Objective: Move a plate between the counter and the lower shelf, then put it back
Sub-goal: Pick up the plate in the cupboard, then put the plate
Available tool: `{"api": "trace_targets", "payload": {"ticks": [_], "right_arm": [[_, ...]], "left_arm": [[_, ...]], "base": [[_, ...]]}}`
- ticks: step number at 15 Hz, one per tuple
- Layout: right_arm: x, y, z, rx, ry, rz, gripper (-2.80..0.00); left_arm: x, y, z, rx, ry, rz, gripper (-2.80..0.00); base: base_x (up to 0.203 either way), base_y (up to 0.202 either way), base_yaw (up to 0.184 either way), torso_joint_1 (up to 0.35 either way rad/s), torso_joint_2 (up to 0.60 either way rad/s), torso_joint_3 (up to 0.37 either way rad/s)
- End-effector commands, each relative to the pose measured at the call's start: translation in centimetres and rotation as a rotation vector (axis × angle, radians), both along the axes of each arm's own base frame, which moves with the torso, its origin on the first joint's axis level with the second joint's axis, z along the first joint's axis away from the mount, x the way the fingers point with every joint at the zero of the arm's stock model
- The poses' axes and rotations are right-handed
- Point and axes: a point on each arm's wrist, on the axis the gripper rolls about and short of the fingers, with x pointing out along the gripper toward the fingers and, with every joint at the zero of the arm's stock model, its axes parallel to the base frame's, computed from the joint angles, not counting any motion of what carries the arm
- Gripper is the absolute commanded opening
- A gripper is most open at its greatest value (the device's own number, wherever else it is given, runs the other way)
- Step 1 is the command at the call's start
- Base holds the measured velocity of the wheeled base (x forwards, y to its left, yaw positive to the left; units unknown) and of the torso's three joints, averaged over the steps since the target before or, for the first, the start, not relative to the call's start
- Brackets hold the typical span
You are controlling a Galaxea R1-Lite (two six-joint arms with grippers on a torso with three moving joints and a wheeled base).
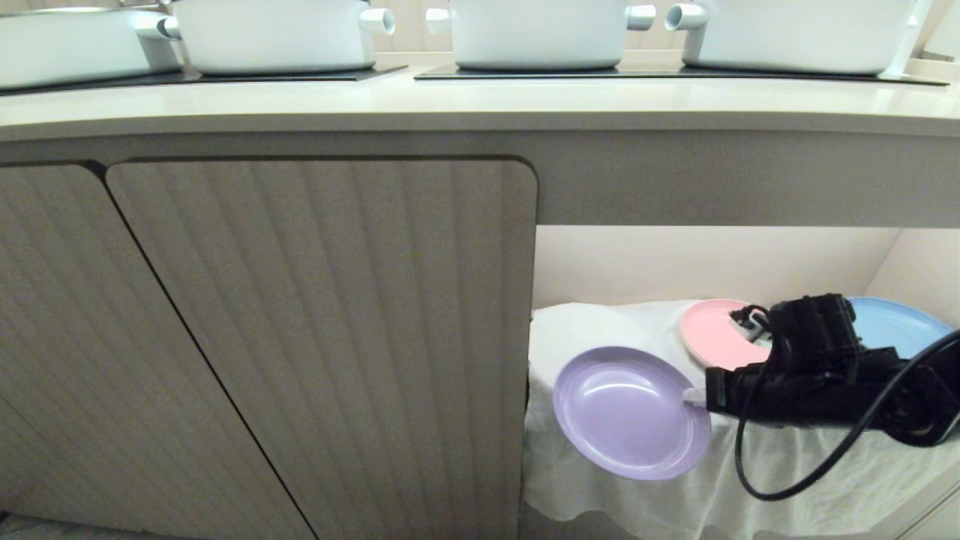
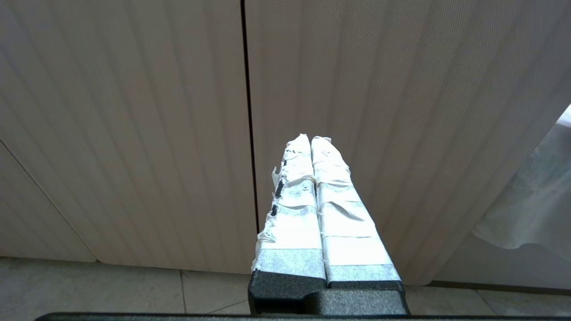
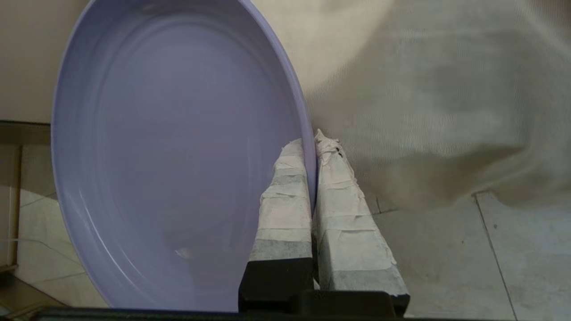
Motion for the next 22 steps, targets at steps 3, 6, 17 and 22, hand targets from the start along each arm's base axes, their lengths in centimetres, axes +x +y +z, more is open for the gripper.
{"api": "trace_targets", "payload": {"ticks": [3,6,17,22], "right_arm": [[-2.6,-0.4,0.9,0.003,-0.007,-0.003,-2.8],[-4.5,-0.6,1.0,0.009,0.0,0.006,-2.8],[-11.3,-1.3,1.8,0.017,-0.022,0.03,-2.8],[-13.9,-1.6,1.2,0.015,-0.007,0.028,-2.8]], "left_arm": [[0.0,0.0,0.0,-0.001,0.001,0.0,-2.8],[0.0,0.0,0.0,-0.001,0.001,0.0,-2.8],[0.0,0.0,0.0,-0.001,0.001,0.001,-2.8],[0.0,0.0,0.0,-0.001,0.001,0.002,-2.8]], "base": [[0.0,0.0,0.0,0.0,0.0,0.0],[0.0,0.0,0.0,0.0,0.0,0.0],[0.0,0.0,0.0,0.0,0.0,0.0],[0.0,0.0,0.0,0.0,0.0,0.0]]}}
